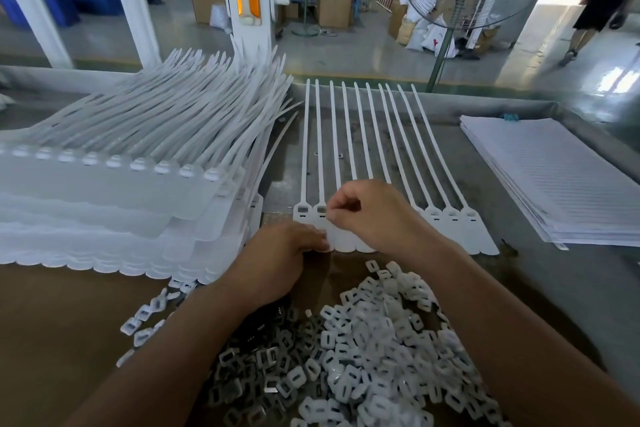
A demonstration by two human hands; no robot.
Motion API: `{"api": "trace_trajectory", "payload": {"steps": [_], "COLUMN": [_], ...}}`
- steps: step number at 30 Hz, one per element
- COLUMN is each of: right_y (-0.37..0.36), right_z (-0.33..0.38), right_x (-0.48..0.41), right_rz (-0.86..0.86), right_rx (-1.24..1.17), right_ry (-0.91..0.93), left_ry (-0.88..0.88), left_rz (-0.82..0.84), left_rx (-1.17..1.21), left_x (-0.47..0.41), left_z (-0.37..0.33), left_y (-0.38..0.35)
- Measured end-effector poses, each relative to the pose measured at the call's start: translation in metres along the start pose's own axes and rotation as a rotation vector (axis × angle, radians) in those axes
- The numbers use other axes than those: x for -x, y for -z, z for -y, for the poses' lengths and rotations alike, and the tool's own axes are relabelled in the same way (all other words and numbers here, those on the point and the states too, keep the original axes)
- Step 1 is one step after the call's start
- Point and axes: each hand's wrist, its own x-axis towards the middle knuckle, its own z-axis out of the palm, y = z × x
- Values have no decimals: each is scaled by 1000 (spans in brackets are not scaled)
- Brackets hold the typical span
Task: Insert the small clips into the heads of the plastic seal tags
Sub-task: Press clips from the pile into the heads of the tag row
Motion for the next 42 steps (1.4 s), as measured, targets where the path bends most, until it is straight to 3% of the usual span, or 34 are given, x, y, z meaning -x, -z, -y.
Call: {"api": "trace_trajectory", "payload": {"steps": [6, 15, 25, 28, 33, 42], "right_y": [-3, -43, -40, -35, -24, -12], "right_z": [18, 22, 15, 12, 6, -12], "right_x": [46, 60, 62, 61, 56, 47], "right_rz": [252, 232, 219, 227, 144, -77], "right_rx": [68, 280, 164, 61, -213, -223], "right_ry": [129, 360, 310, 216, 73, 26], "left_ry": [9, 65, 54, 29, -1, 44], "left_rz": [21, -30, -34, -47, 1, 0], "left_rx": [56, 62, 72, 84, 88, -20], "left_x": [0, -5, -4, -3, -1, -5], "left_z": [-3, -2, 1, 0, -1, 2], "left_y": [2, -3, -6, -5, -1, -5]}}
